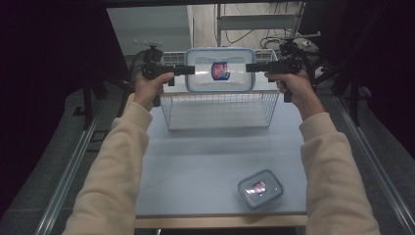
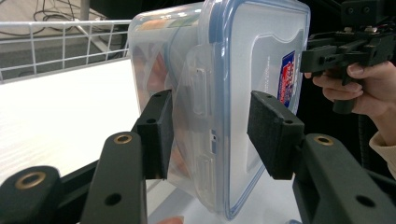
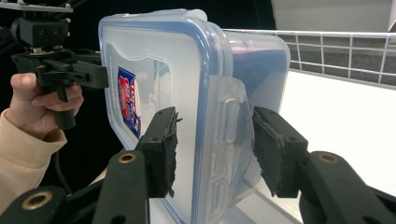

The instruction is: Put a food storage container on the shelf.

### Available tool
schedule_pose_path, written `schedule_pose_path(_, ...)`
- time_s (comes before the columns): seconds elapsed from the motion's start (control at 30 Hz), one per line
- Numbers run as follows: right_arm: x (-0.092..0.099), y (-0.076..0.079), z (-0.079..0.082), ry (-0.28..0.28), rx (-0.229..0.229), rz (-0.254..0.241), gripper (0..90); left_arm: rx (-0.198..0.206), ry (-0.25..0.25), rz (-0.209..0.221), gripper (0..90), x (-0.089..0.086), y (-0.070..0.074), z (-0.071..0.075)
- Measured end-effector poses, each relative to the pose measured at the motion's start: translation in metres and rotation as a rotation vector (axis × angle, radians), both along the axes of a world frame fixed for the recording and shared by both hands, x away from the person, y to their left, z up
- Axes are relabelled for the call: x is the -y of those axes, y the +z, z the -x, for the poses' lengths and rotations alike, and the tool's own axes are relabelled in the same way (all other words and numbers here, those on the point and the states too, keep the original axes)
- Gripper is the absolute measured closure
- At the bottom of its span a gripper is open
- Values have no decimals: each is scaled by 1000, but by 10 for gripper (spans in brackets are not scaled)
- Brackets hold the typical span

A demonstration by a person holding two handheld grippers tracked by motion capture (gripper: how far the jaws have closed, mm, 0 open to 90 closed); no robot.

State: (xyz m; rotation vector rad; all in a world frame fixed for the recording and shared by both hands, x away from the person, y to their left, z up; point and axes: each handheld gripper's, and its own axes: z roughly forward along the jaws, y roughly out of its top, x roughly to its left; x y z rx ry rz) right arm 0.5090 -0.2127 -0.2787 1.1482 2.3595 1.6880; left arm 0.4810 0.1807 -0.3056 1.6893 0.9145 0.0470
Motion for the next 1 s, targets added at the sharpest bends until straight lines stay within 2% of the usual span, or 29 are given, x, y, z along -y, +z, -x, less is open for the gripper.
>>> schedule_pose_path(0.33, -6, -7, -18, -10, -55, 12, 510, -54, 21, 9, 515, -4, -9, -15)
schedule_pose_path(0.37, -6, -8, -20, -9, -61, 11, 510, -58, 25, 21, 515, -4, -9, -16)
schedule_pose_path(0.43, -6, -9, -22, -10, -67, -1, 510, -59, 27, 19, 515, -5, -9, -17)
schedule_pose_path(0.63, -10, -7, -31, -26, -101, 4, 498, -87, 50, 41, 511, -6, -10, -24)
schedule_pose_path(0.73, -13, -7, -36, -56, -112, 4, 480, -115, 77, 65, 505, -5, -11, -30)
schedule_pose_path(0.87, -14, -10, -43, -91, -156, -31, 477, -160, 100, 123, 502, -6, -14, -37)
schedule_pose_path(1.0, -14, -13, -47, -119, -180, -55, 469, -190, 112, 152, 497, -8, -18, -45)
